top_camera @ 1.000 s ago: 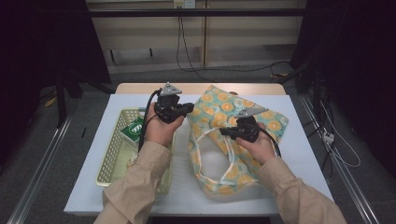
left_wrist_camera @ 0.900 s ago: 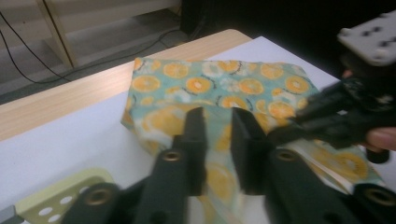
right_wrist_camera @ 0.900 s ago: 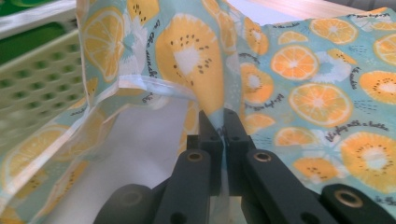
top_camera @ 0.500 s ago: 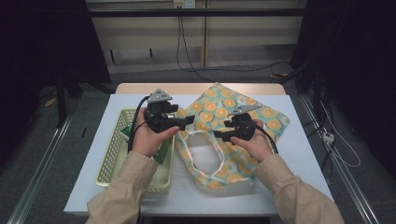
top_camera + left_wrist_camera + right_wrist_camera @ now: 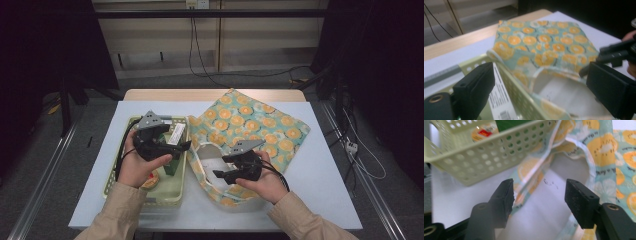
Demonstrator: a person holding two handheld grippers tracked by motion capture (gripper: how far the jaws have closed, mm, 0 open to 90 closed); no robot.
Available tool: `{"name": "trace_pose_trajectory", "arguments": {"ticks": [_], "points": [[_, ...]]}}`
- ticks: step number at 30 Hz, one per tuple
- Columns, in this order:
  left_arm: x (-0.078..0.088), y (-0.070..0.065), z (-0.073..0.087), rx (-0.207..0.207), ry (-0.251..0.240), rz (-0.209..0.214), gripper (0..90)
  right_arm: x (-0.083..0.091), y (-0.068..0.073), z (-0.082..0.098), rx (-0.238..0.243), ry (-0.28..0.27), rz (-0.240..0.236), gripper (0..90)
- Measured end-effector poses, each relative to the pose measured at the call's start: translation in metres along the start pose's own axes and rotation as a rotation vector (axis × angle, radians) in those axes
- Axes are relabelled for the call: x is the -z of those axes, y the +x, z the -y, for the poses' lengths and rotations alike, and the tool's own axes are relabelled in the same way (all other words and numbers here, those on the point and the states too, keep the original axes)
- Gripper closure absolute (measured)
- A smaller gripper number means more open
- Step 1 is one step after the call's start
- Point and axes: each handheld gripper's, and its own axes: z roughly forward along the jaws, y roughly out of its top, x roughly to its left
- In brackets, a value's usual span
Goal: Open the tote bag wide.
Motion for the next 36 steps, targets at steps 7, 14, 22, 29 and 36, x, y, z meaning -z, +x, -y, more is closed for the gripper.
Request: {"name": "trace_pose_trajectory", "arguments": {"ticks": [7,14,22,29,36], "points": [[0.010,0.002,0.012,-0.010,-0.003,0.033,6.2,0.026,-0.065,0.023,-0.143,0.008,0.130,32.1],[0.020,0.004,0.024,-0.018,-0.018,0.061,5.0,0.054,-0.125,0.063,-0.252,0.078,0.331,28.9],[0.028,0.010,0.033,-0.028,-0.023,0.063,4.6,0.077,-0.151,0.101,-0.374,0.134,0.476,24.2],[0.028,0.010,0.040,-0.038,-0.033,0.069,4.8,0.075,-0.150,0.114,-0.401,0.153,0.498,32.1],[0.030,0.009,0.044,-0.040,-0.053,0.056,4.9,0.071,-0.145,0.110,-0.371,0.126,0.446,83.9]]}}
